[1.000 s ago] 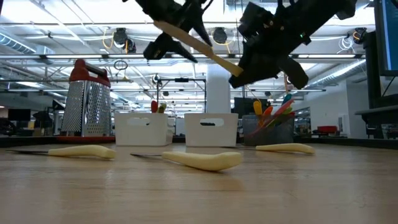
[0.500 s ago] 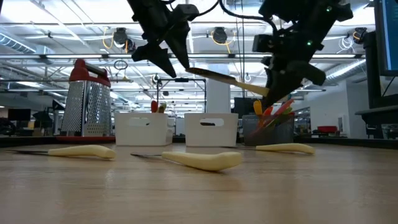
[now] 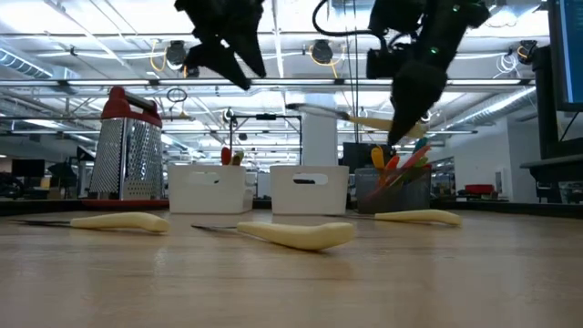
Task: Pick & Place Kitchen Items
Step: Put the yellow knife into the right white bin
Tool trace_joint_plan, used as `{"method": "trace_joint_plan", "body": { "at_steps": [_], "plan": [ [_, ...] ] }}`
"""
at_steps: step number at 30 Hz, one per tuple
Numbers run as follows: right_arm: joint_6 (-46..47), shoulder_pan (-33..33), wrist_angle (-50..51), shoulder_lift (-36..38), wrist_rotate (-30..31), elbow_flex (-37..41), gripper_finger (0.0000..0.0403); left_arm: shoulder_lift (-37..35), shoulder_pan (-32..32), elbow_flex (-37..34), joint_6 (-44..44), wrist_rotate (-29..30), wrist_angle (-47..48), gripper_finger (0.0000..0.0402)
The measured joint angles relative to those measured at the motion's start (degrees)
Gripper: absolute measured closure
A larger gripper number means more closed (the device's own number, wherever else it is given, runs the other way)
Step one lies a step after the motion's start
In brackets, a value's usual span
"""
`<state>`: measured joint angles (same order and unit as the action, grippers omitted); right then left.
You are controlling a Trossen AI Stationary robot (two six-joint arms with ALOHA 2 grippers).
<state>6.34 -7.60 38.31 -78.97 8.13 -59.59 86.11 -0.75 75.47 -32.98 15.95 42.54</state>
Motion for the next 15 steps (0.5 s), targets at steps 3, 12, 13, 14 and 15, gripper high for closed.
{"method": "trace_joint_plan", "body": {
  "at_steps": [3,12,13,14,15],
  "plan": [
    [2.46,-1.34,0.52,-0.01,-1.69,-2.23,0.0365,-3.64,-0.09,-4.21,-0.41,0.21,-2.57,0.019],
    [12.5,-5.95,-0.56,-0.49,-12.5,-8.06,0.0365,-16.84,1.74,-18.32,-0.1,-0.4,-16.25,0.019],
    [13.59,-6.34,-0.54,-0.51,-13.45,-8.33,0.0365,-18.75,2.08,-20.2,0.07,-0.46,-16.85,0.019],
    [14.59,-6.82,-0.73,-0.47,-14.44,-8.4,0.0365,-19.94,2.28,-21.35,0.16,-0.38,-16.57,0.019],
    [15.59,-7.32,-1.78,-0.55,-15.59,-8.47,0.0365,-21.07,2.4,-22.7,0.16,-0.24,-18.18,0.019]
  ]
}}
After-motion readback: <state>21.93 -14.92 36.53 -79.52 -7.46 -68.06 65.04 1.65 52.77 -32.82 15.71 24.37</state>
